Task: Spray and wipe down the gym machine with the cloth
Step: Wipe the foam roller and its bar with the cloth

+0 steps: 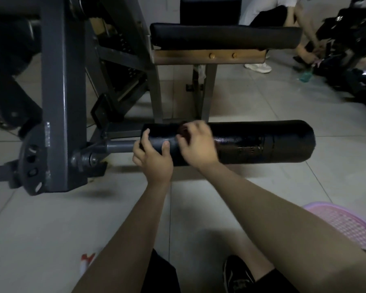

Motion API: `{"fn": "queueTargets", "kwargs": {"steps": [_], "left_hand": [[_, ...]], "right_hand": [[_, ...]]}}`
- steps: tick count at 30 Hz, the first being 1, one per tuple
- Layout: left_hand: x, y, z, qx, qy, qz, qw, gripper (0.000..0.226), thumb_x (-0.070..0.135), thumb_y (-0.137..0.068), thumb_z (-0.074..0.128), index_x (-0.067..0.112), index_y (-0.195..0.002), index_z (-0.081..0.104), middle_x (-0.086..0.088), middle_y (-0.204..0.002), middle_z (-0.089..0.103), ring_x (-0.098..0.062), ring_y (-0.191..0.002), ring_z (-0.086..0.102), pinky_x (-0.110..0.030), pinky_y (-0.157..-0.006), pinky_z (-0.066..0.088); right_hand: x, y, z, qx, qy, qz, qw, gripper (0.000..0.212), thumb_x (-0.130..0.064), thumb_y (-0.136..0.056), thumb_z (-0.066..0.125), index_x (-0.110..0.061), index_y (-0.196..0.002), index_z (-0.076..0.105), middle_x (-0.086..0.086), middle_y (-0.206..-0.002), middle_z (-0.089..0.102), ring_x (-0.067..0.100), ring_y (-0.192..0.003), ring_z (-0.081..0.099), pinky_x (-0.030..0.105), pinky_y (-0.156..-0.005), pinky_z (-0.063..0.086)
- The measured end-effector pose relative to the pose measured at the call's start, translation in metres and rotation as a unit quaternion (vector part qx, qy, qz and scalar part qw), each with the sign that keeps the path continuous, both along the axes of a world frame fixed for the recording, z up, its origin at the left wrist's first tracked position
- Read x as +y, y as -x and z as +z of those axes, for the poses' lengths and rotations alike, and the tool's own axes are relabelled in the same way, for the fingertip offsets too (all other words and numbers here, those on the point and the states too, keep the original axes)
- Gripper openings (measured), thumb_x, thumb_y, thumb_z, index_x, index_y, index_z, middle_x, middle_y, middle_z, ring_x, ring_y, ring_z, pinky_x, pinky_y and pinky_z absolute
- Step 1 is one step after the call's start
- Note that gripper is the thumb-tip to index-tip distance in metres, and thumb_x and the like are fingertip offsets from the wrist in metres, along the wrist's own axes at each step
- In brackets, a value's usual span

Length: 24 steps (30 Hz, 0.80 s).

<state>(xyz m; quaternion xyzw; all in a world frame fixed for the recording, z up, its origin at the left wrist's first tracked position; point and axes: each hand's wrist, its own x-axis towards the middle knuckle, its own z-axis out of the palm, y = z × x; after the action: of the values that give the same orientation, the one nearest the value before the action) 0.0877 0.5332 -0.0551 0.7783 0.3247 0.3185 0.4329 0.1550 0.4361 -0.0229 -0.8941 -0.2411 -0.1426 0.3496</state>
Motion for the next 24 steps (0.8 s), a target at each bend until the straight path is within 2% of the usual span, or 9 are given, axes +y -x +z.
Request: {"fn": "queueTargets", "kwargs": {"steps": [2,5,9,11,16,20,24], "left_hand": [[0.010,-0.006,0.005,0.017,0.025,0.009,0.999,0.063,0.024,-0.099,0.058,0.025,-0.155,0.029,-0.014,-0.155,0.028,-0.037,-0.136,0.029,-0.042,-0.113,0.028],[0.026,-0.009,0.005,0.040,0.041,0.001,0.998,0.060,0.025,-0.103,0.051,0.024,-0.156,0.023,-0.012,-0.158,0.025,-0.034,-0.138,0.028,-0.040,-0.113,0.028],[0.021,-0.007,0.005,0.049,0.036,-0.013,0.998,0.073,0.030,-0.097,0.062,0.020,-0.157,0.023,-0.015,-0.160,0.022,-0.039,-0.137,0.026,-0.047,-0.115,0.028],[0.018,-0.007,0.008,0.045,0.040,-0.015,0.998,0.079,0.036,-0.095,0.066,0.020,-0.158,0.022,-0.014,-0.161,0.020,-0.039,-0.139,0.024,-0.047,-0.114,0.027],[0.016,-0.004,0.012,0.040,0.052,-0.014,0.998,0.080,0.041,-0.094,0.066,0.022,-0.158,0.021,-0.012,-0.163,0.017,-0.039,-0.142,0.019,-0.046,-0.115,0.026],[0.017,-0.003,0.015,0.048,0.061,-0.022,0.997,0.081,0.043,-0.094,0.065,0.025,-0.159,0.020,-0.010,-0.163,0.016,-0.038,-0.144,0.017,-0.046,-0.115,0.027],[0.021,-0.003,0.014,0.050,0.073,-0.030,0.996,0.083,0.046,-0.093,0.065,0.028,-0.159,0.019,-0.007,-0.163,0.015,-0.036,-0.144,0.018,-0.044,-0.116,0.027]], "right_hand": [[0.039,0.013,0.002,0.020,-0.008,0.082,0.996,0.040,-0.035,-0.090,0.065,-0.013,-0.123,0.065,0.010,-0.126,0.052,0.028,-0.121,0.049,0.036,-0.108,0.038],[0.057,0.013,0.001,0.010,0.008,0.109,0.994,0.042,-0.045,-0.093,0.059,-0.018,-0.124,0.065,0.005,-0.129,0.050,0.024,-0.124,0.045,0.037,-0.109,0.036],[0.028,0.000,0.002,-0.043,0.049,0.132,0.989,0.036,-0.029,-0.092,0.060,-0.017,-0.125,0.064,0.008,-0.120,0.055,0.029,-0.114,0.049,0.039,-0.098,0.045],[0.005,-0.009,0.005,-0.045,0.049,0.098,0.993,0.040,-0.017,-0.087,0.062,-0.014,-0.127,0.064,0.011,-0.118,0.056,0.032,-0.112,0.050,0.039,-0.094,0.046],[-0.062,-0.033,0.006,-0.033,0.028,-0.034,0.999,0.044,-0.001,-0.080,0.061,-0.007,-0.123,0.067,0.021,-0.117,0.055,0.041,-0.112,0.049,0.035,-0.099,0.036],[-0.083,-0.037,0.009,-0.007,0.018,-0.115,0.993,0.044,-0.007,-0.088,0.056,-0.014,-0.131,0.062,0.015,-0.127,0.052,0.034,-0.123,0.043,0.043,-0.094,0.047],[-0.069,-0.028,0.003,0.007,-0.022,-0.139,0.990,0.043,-0.023,-0.096,0.058,-0.010,-0.137,0.057,0.018,-0.137,0.051,0.036,-0.130,0.039,0.040,-0.109,0.034]]}}
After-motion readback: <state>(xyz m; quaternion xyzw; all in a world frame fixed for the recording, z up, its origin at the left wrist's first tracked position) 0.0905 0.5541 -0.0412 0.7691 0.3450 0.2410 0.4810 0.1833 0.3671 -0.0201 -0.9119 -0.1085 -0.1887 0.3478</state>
